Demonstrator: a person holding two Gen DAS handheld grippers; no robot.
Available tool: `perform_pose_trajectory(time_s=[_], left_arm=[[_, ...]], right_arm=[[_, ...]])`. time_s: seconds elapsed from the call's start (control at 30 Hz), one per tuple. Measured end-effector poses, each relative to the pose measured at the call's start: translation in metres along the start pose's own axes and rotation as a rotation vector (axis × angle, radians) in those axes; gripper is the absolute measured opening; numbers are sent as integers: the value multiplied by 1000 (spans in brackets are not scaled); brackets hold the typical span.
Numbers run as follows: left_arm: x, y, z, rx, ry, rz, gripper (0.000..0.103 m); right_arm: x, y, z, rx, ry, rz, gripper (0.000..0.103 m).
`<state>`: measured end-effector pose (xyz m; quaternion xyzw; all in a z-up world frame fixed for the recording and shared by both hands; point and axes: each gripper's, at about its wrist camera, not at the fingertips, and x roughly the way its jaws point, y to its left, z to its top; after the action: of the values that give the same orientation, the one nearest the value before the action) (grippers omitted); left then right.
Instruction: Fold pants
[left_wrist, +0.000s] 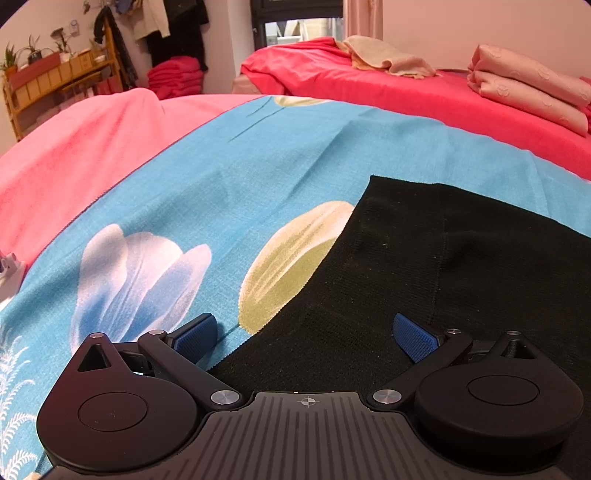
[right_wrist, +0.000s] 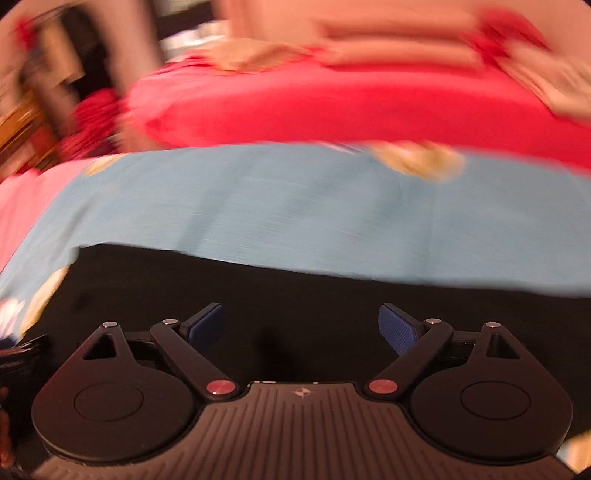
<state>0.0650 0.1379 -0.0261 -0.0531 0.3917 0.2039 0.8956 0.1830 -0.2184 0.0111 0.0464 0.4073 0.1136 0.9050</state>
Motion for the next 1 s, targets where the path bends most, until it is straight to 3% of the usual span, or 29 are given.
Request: perform_pose_trajectory(time_s=[0.03,0.07,0.1,0.17,0.23,0.37,0.4,0.47,0.53,0.57,0.63,0.7,0.73,0.83,0.87,0.9,0.93,0.97,1.0], left_arm=[[0,0,0,2,0,1,103],[0,0,0,2,0,3,103],[1,0,0,3,0,4,103],[1,0,1,3,1,5,103],[2,0,1,3,1,7,103],[2,0,1,3,1,7,103],[2,0,1,3,1,7,103],[2,0,1,4,1,8,103],[2,0,1,4,1,9,103],[2,0,1,4,1,10,103],[2,0,1,4,1,13,103],[2,0,1,3,1,14,103],[2,0,1,4,1,14,103],[2,0,1,4,1,13,103],[2,0,1,4,1,13,103],[2,0,1,4,1,13,103],[2,0,1,4,1,13,103],[2,0,1,3,1,13,103],[2,0,1,4,1,13,103]], right_arm=[[2,-23,-2,65,13,-50,89],[-3,-46,-2,126,-2,-66,71],[-13,-65,-2,199,-29,-20,66],[-34,-92,-3,346,-71,28,84],[-53,-101,-5,340,-163,-13,90],[-48,-144,-15,373,-122,-72,90],[-44,-159,-19,395,-115,-111,85],[-57,-189,-29,487,-173,-107,53],[-71,-208,-36,589,-215,-133,56],[-76,-211,-39,588,-235,-185,65],[-81,-208,-42,517,-230,-290,72],[-80,-208,-47,466,-218,-288,72],[-82,-213,-50,462,-216,-291,68],[-97,-230,-61,543,-212,-323,30],[-103,-235,-64,580,-207,-339,29],[-108,-237,-65,599,-208,-363,30],[-112,-236,-66,593,-199,-416,42],[-115,-232,-66,563,-186,-503,69],[-120,-228,-67,525,-185,-585,79]])
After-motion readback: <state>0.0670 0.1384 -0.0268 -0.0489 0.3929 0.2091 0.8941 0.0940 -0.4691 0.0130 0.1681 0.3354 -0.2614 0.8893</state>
